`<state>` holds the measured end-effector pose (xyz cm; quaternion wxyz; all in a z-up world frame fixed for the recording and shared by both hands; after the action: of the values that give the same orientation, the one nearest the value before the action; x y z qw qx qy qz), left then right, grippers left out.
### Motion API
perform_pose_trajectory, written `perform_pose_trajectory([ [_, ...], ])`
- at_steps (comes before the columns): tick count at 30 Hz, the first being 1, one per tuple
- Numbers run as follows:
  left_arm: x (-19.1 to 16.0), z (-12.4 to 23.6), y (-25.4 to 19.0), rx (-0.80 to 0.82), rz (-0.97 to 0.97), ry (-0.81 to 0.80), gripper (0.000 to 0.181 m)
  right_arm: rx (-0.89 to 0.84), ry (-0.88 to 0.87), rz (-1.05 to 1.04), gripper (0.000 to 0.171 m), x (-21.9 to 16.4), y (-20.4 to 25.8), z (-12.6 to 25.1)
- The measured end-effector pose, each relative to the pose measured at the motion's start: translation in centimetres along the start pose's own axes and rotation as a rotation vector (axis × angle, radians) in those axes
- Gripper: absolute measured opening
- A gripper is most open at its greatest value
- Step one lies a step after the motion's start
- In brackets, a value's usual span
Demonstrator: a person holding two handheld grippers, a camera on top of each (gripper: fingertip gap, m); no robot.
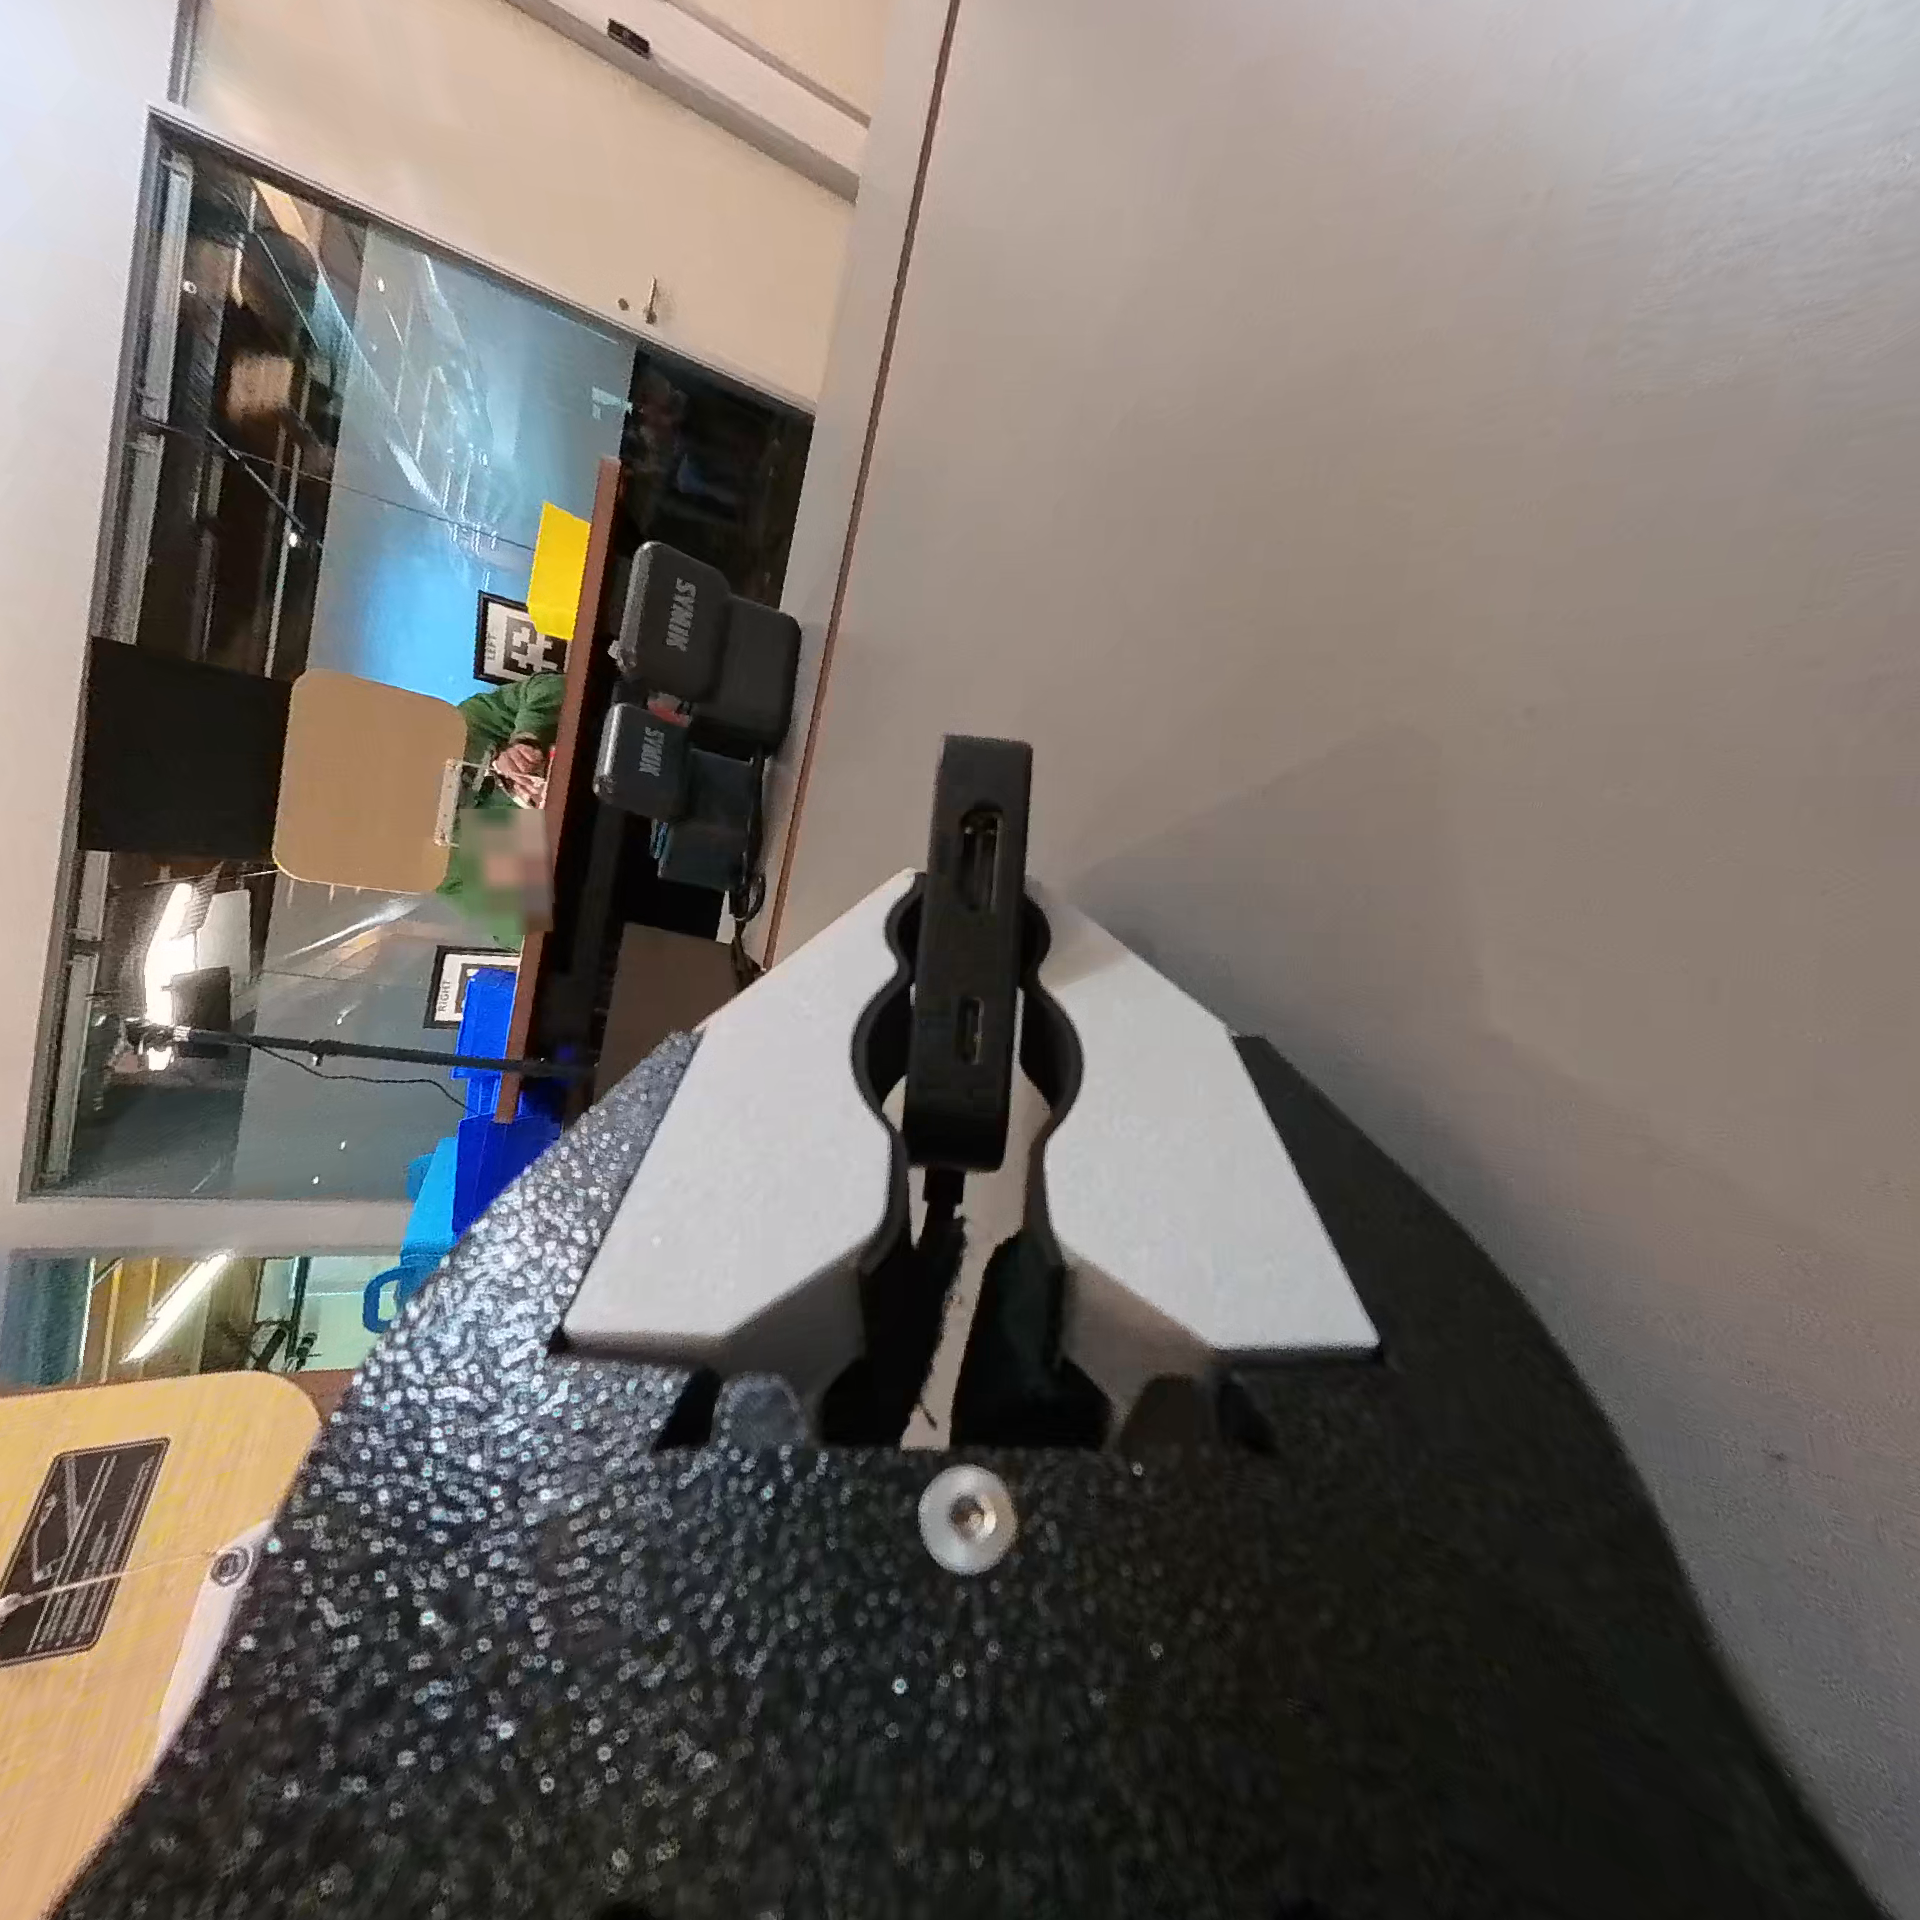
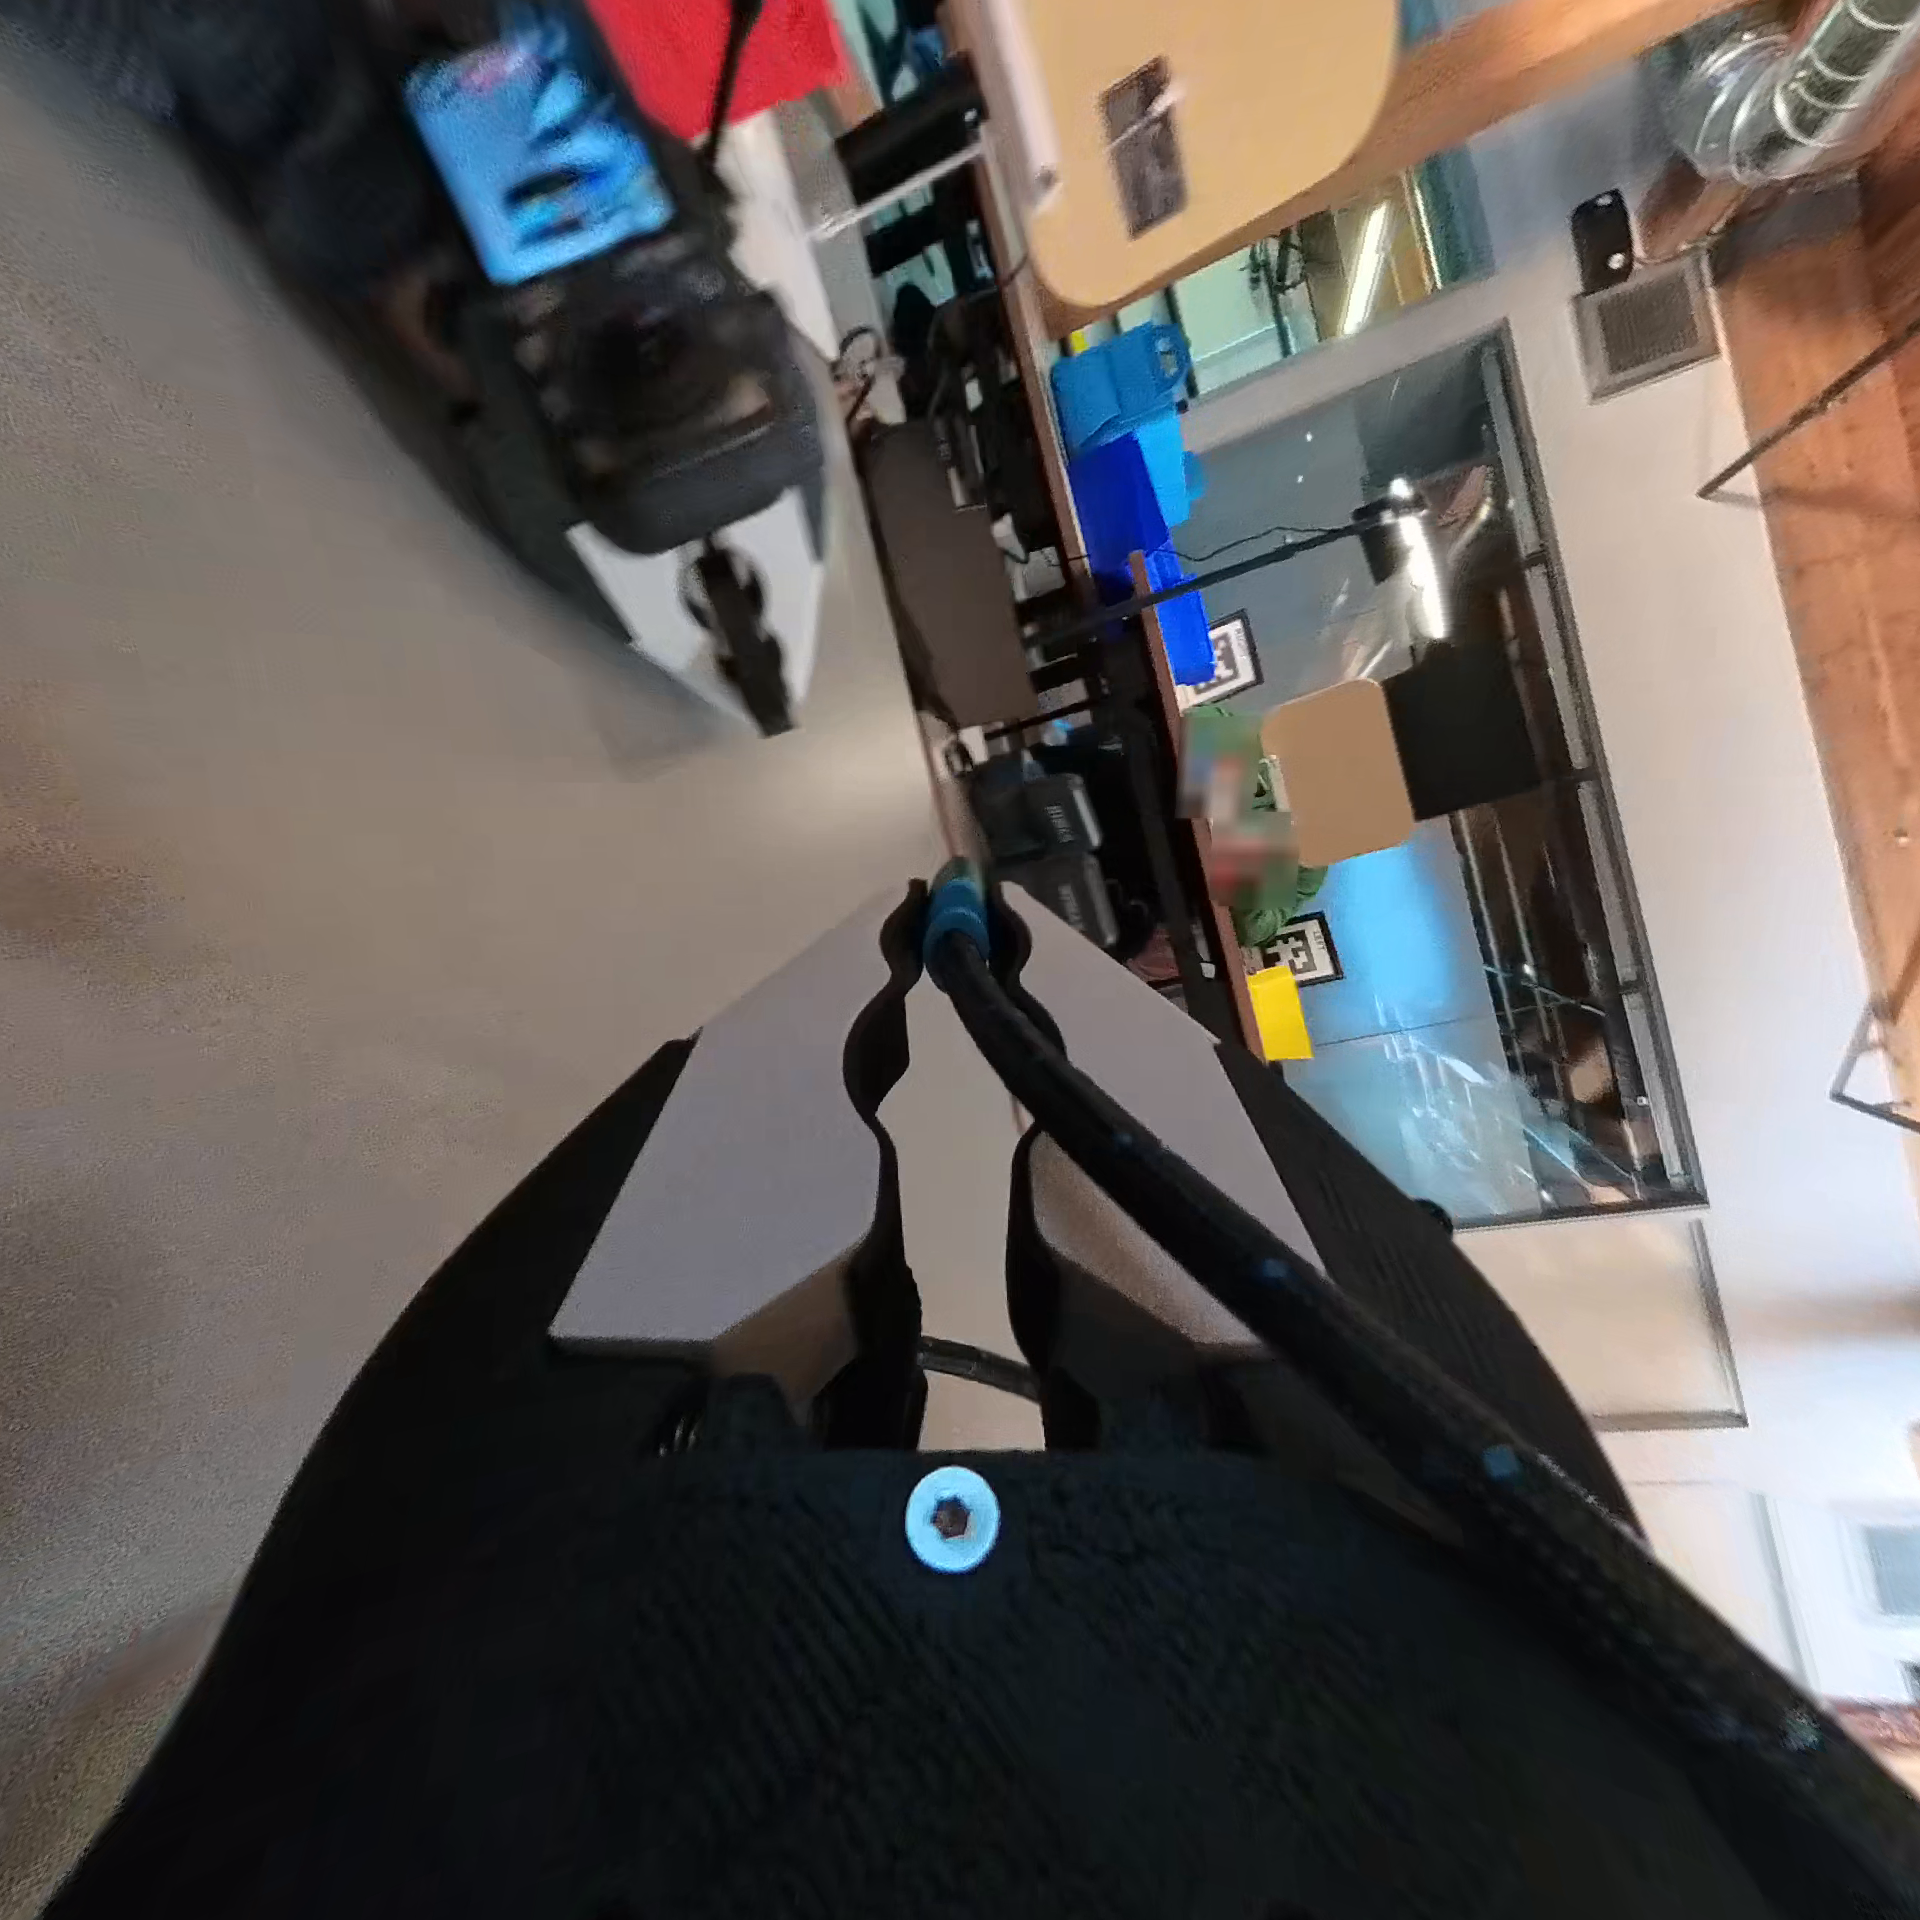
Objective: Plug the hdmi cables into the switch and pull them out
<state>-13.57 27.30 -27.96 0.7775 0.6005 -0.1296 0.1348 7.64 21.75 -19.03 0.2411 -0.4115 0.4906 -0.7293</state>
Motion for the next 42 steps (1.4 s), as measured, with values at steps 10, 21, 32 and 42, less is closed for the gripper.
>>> perform_pose_trajectory([
  [10,0.3,0.2,-0.3,-0.020,-0.022,-0.024,0.013,0.287,0.334,-0.115,0.010,-4.4,-12.3,10.5],
  [21,2.5,1.6,0.8,0.005,0.104,-0.171,0.013,0.910,1.045,-0.380,0.010,-18.1,-7.9,11.9],
  [32,2.7,1.4,0.1,-0.018,0.032,-0.163,0.013,0.954,1.110,-0.524,0.027,-19.8,-5.1,9.8],
  [42,2.8,1.4,-0.1,-0.029,0.019,-0.169,0.012,0.767,1.244,-0.484,0.040,-19.2,-7.9,12.0],
])
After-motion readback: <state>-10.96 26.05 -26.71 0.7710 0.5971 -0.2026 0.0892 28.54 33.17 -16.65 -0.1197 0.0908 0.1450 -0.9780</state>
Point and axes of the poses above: each gripper's, where its closed fingertips meet, z back along the fingers, x out of its top, y = z × x across the jaws, the point moved 8 cm from there along z, back along the fingers, and after that the axes turned 2 degrees about x, right-handed, at the moved point
